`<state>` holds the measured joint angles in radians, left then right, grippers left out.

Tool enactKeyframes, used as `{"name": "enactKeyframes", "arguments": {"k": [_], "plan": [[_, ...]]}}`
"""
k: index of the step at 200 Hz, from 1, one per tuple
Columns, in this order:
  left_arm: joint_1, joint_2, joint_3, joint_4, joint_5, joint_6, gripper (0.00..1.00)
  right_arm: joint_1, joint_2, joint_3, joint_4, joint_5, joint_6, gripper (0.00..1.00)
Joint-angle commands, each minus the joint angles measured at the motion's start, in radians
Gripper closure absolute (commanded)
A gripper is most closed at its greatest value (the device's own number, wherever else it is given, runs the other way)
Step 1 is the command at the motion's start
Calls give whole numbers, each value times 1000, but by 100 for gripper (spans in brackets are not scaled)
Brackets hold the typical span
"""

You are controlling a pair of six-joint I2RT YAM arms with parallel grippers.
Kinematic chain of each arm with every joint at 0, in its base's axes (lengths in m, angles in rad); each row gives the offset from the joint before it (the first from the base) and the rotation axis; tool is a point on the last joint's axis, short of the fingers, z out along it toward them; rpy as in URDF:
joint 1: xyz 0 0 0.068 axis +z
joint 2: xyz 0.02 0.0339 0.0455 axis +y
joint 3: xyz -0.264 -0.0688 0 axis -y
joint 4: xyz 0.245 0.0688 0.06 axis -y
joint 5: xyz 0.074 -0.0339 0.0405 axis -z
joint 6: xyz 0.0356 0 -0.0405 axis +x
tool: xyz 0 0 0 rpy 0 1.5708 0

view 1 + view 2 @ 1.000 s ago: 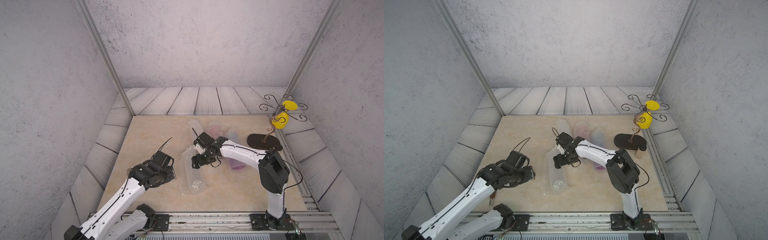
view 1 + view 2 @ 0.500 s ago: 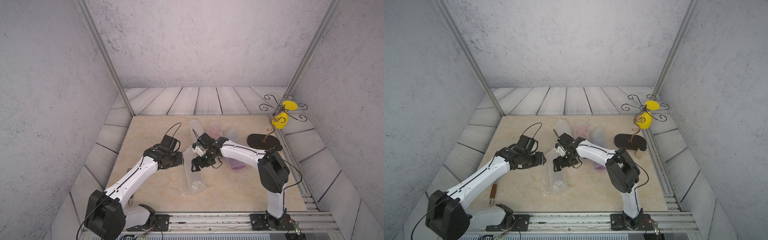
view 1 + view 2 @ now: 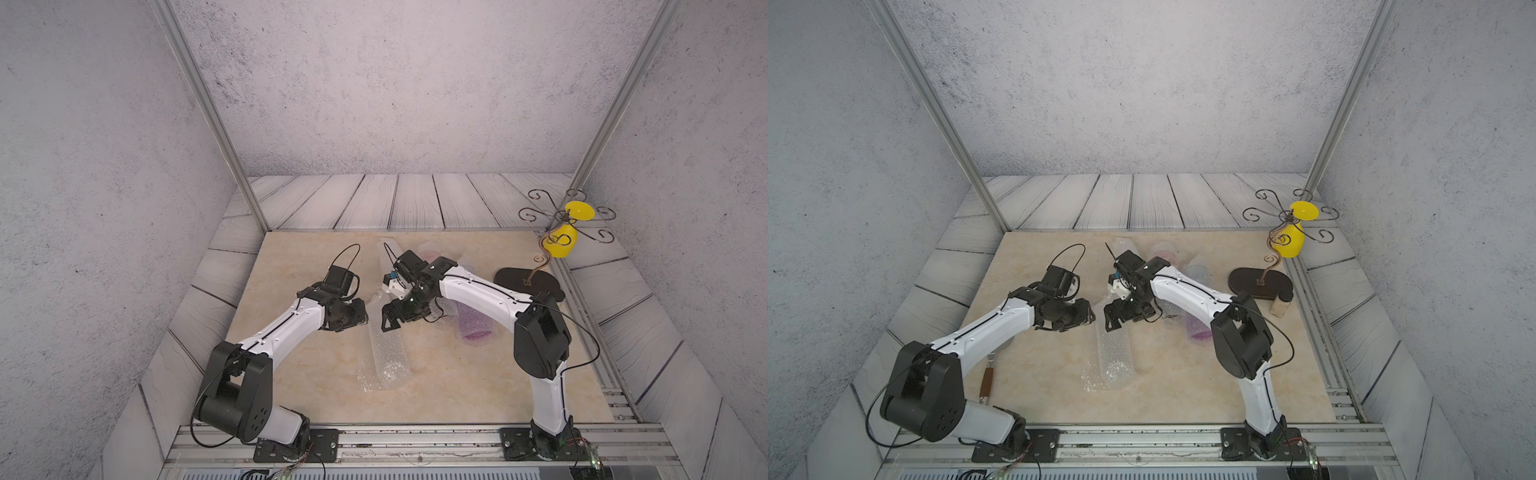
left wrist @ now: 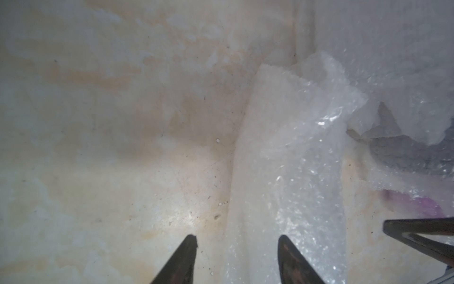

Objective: Unwrap the vase from the bubble wrap
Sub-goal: Unwrap the bubble wrap at the center of the board.

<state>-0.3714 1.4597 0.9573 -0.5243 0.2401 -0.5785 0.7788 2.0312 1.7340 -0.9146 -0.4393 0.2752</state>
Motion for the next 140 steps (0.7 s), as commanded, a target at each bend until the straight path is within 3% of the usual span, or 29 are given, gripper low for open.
{"name": "enactKeyframes", "arguments": {"k": [1, 27, 78, 119, 140], "plan": [[7, 30, 9, 50, 14, 16, 45, -24, 79, 67, -40, -53, -10, 7], [8, 54, 11, 88, -32, 8, 50, -30, 147, 159, -106, -60, -40, 8], [10, 99, 54, 45, -33, 44, 54, -32, 181, 150, -48, -72, -2, 7], [17, 92, 33, 89, 31, 43, 55, -30, 191, 112, -14, -113, -7, 5], [20, 77, 19, 88, 42, 16, 55, -31, 211, 102, -38, -102, -36, 9]]}}
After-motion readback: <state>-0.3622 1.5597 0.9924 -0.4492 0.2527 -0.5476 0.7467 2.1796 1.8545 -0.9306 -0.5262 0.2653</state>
